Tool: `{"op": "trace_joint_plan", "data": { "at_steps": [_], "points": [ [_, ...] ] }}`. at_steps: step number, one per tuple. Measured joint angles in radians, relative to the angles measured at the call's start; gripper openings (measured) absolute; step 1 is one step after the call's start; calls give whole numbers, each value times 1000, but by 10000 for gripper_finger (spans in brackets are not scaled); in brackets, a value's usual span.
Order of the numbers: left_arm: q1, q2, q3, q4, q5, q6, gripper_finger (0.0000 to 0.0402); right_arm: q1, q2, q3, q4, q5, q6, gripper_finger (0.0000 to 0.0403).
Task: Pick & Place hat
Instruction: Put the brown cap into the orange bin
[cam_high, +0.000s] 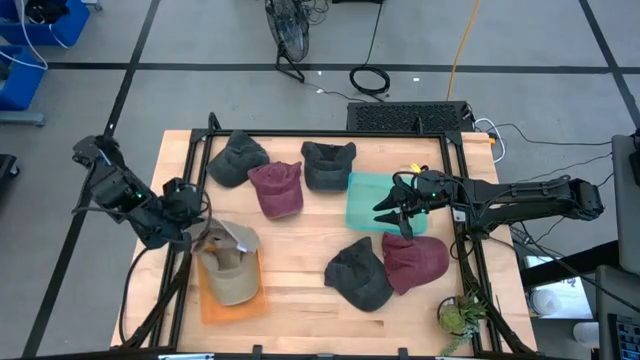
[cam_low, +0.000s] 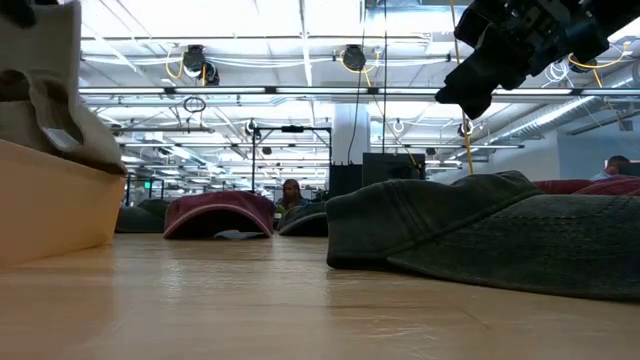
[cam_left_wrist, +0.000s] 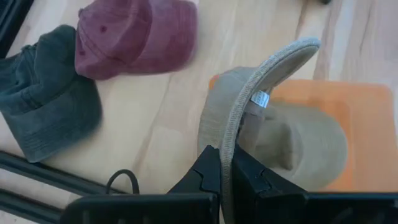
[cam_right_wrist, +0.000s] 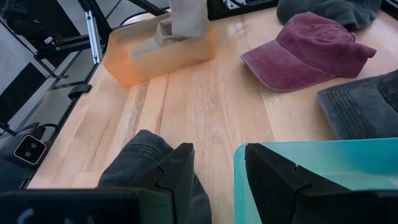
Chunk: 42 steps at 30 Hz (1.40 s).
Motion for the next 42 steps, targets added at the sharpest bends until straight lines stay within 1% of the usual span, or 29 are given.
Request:
{"op": "trace_joint_plan", "data": {
  "at_steps": [5,10,15,18,24,30,36,38,42],
  "points": [
    [33,-15,-37,1,-2,6,12,0,0,0,0,0,0,130],
    [65,-14,-74,0,65,32,12,0,0,0,0,-1,0,130],
    [82,-14,-88,0,78,35,12,0,0,0,0,-1,0,130],
    [97,-14,-88,0,60,37,12,0,0,0,0,-1,0,130],
    [152,-14,-88,0,-14,67,12,0,0,0,0,-1,0,130],
    [221,-11,-88,0,22,172,12,1,0,0,0,-1,0,130],
    [290,-12,-88,0,-43,209,12,1,0,0,0,-1,0,130],
    [301,-2,-88,1,-16,208,12,1,0,0,-1,-1,0,130],
    [299,27,-88,2,113,167,20,1,0,0,0,-1,0,130]
  ]
}}
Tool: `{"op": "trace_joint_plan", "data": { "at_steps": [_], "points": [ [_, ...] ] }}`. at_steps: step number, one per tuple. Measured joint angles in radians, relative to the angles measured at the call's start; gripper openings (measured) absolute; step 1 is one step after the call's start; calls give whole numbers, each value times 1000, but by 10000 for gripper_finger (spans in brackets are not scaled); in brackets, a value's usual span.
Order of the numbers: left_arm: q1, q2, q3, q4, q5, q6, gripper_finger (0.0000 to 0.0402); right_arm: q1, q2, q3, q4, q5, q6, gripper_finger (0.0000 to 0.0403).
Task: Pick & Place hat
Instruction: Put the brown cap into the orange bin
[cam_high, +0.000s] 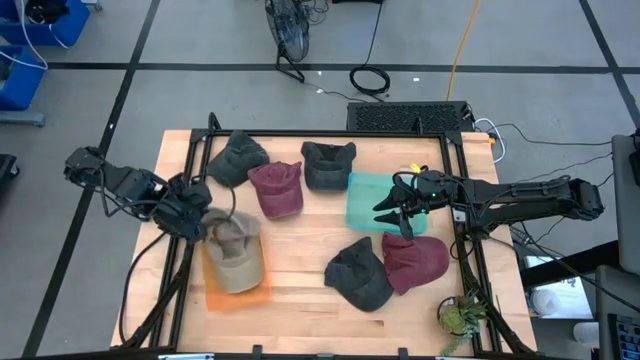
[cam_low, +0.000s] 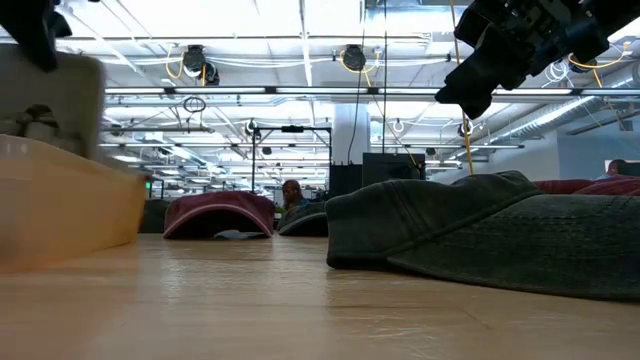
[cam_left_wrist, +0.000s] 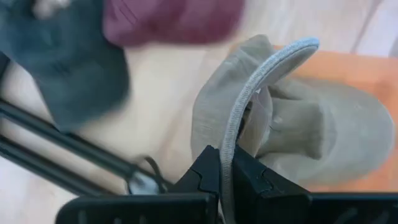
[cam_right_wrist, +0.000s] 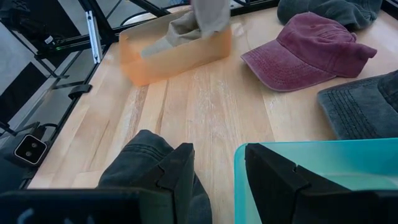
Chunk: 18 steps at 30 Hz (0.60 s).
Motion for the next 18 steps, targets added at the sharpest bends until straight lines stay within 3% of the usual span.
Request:
{"op": "trace_joint_plan", "data": {
  "at_steps": [7,14,18],
  "points": [
    [-38,65,0,22,66,-65,14,0,0,0,0,0,4,130],
    [-68,80,0,162,85,-73,49,0,0,-13,7,0,7,130],
    [-79,80,0,192,81,-80,42,0,0,-15,7,0,7,130]
  ]
}}
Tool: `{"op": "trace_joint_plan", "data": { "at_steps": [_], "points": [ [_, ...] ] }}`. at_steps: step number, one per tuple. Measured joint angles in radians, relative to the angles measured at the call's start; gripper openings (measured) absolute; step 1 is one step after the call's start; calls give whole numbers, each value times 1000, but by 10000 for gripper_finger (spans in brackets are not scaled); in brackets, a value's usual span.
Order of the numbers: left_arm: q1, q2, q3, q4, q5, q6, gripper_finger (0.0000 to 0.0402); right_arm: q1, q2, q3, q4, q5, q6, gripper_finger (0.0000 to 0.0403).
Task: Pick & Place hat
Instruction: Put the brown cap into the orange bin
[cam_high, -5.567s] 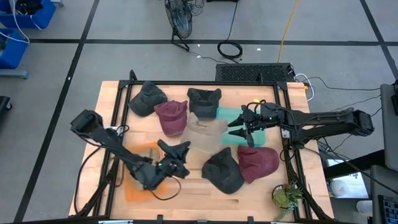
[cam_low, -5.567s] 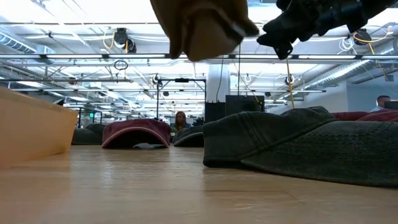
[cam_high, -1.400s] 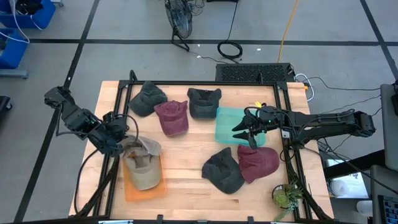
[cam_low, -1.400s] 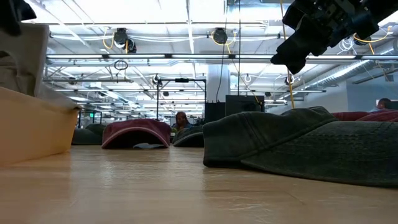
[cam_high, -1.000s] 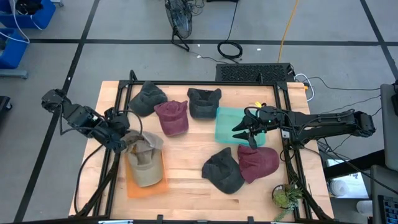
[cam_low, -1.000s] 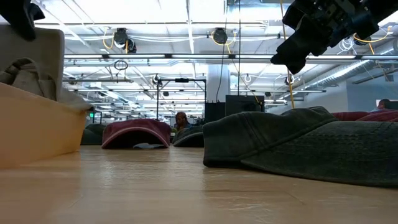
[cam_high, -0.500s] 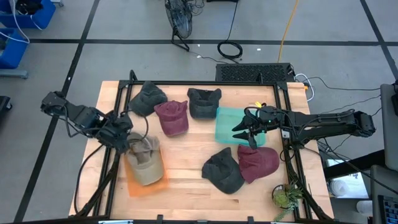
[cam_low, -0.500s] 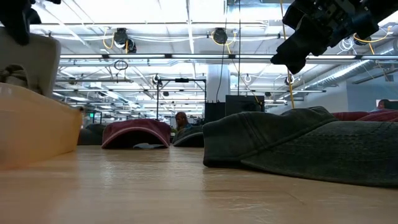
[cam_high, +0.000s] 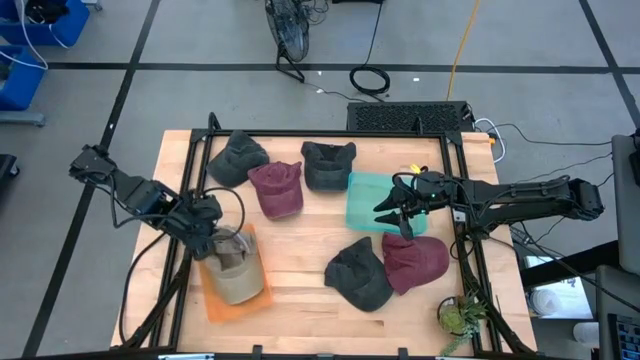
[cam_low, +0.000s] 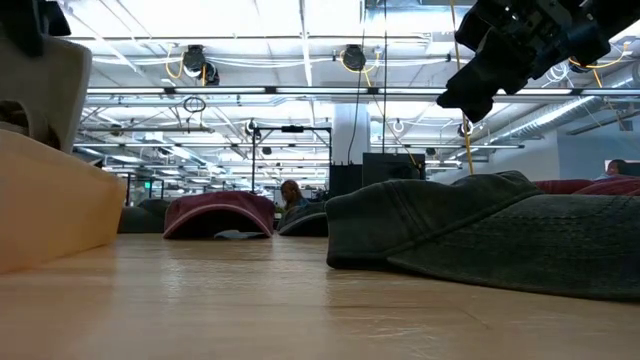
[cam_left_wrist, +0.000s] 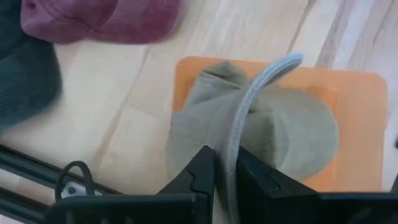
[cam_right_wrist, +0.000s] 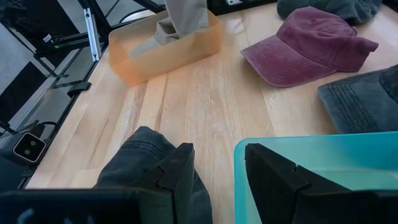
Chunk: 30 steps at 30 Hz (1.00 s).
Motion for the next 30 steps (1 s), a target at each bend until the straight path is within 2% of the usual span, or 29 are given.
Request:
{"op": "trace_joint_plan", "data": {
  "at_steps": [4,7,11,15,20,24,30],
  "points": [
    [-11,0,0,5,-19,-19,14,0,0,0,0,0,0,130],
    [-41,0,0,66,-2,19,14,0,0,0,0,0,0,130],
    [-63,0,1,175,2,53,57,0,0,0,0,0,-2,130],
    [-67,5,1,184,0,41,103,0,0,0,0,0,0,130],
    [-67,31,1,179,-22,27,122,28,26,0,44,1,21,130],
    [-67,68,1,246,33,12,123,69,70,-1,105,0,-4,130],
    [-71,123,1,402,187,4,124,75,95,-1,120,1,-10,130]
  ]
}}
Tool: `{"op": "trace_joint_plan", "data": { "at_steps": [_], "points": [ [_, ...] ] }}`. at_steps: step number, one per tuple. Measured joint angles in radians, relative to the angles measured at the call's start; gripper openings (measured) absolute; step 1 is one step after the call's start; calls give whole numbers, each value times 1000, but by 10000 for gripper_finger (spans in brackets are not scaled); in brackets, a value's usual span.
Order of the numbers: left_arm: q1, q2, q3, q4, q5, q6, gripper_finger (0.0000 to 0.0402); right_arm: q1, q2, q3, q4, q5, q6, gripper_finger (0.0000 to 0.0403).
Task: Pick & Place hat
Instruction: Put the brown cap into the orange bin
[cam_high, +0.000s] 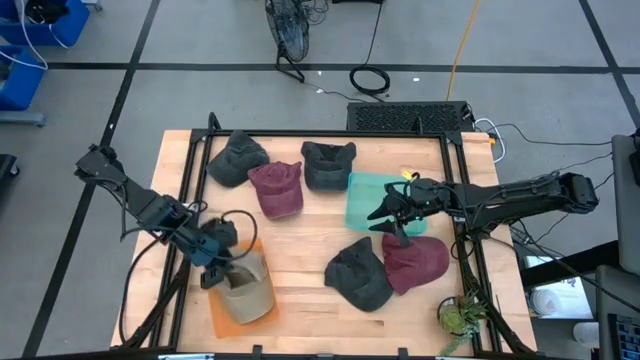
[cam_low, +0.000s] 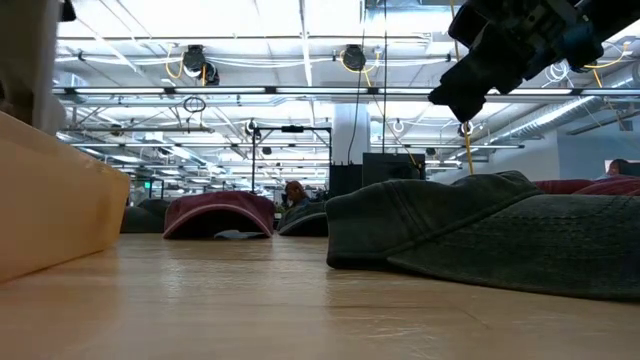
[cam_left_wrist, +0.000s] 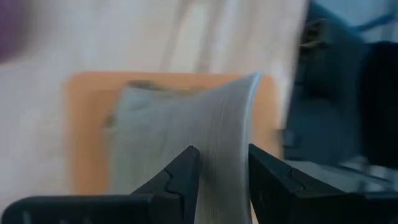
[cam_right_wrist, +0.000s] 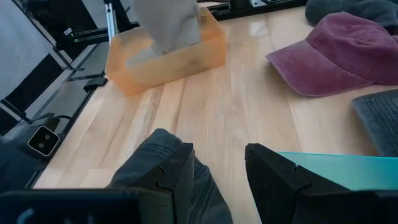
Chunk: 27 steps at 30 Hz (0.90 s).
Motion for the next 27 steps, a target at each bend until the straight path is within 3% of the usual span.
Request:
{"op": "trace_joint_plan", "data": {
  "at_steps": [4,10,16,27],
  "points": [
    [-24,34,0,123,44,-19,124,0,0,0,1,1,1,130],
    [-64,114,0,242,21,-34,124,0,0,0,1,1,3,130],
    [-69,198,0,229,35,-34,124,0,-1,0,4,2,3,130],
    [-92,196,0,185,21,-140,124,7,-1,0,17,3,8,130]
  ]
}}
